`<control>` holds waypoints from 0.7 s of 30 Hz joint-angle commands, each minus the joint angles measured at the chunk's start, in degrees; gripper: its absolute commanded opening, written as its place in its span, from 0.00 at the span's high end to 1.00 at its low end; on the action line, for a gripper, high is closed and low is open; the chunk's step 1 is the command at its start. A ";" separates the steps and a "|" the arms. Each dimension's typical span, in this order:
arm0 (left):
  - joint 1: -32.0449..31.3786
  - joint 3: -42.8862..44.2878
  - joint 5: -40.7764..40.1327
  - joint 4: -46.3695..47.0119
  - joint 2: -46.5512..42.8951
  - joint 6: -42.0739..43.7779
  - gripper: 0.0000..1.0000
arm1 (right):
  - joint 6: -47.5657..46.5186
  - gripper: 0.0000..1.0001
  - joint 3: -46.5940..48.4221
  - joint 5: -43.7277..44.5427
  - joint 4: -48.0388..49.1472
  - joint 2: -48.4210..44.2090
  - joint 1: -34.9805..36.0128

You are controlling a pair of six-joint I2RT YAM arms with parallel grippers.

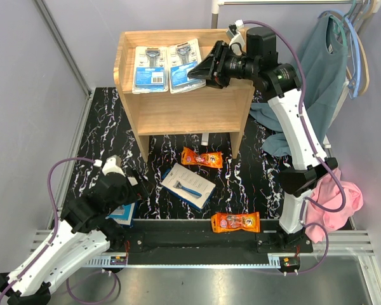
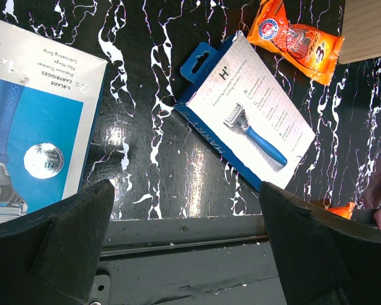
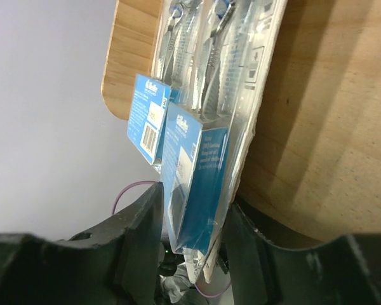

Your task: Place and organize the shaving razors onto the shelf

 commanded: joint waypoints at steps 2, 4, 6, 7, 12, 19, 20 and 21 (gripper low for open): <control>-0.09 -0.52 0.77 2.50 -0.62 0.28 0.01 | -0.53 0.41 -1.39 1.19 2.06 -1.58 -0.40; -0.09 -0.52 0.77 2.42 -0.71 0.37 0.01 | -0.96 0.36 -1.66 1.63 2.07 -1.93 -0.49; -0.09 -0.52 0.77 2.42 -0.71 0.37 0.01 | -1.23 0.31 -1.75 2.06 1.98 -2.29 -0.40; -0.17 -0.52 0.77 2.42 -0.71 0.37 0.01 | -1.23 0.30 -1.84 2.07 1.98 -2.20 -0.40; -0.18 -0.52 0.86 2.51 -0.71 0.37 0.01 | -1.23 0.27 -1.84 1.54 1.89 -1.67 -0.14; -0.09 -0.26 0.94 2.59 -0.71 0.72 0.01 | -4.30 0.12 0.09 5.40 -2.05 -1.14 1.01; -0.09 -0.26 0.94 2.59 -0.71 0.63 0.01 | -5.26 0.10 0.71 6.71 -2.76 -1.14 1.09; -0.17 -0.26 0.86 2.59 -0.45 0.72 0.01 | -5.88 0.08 1.23 7.42 -3.46 -1.14 1.09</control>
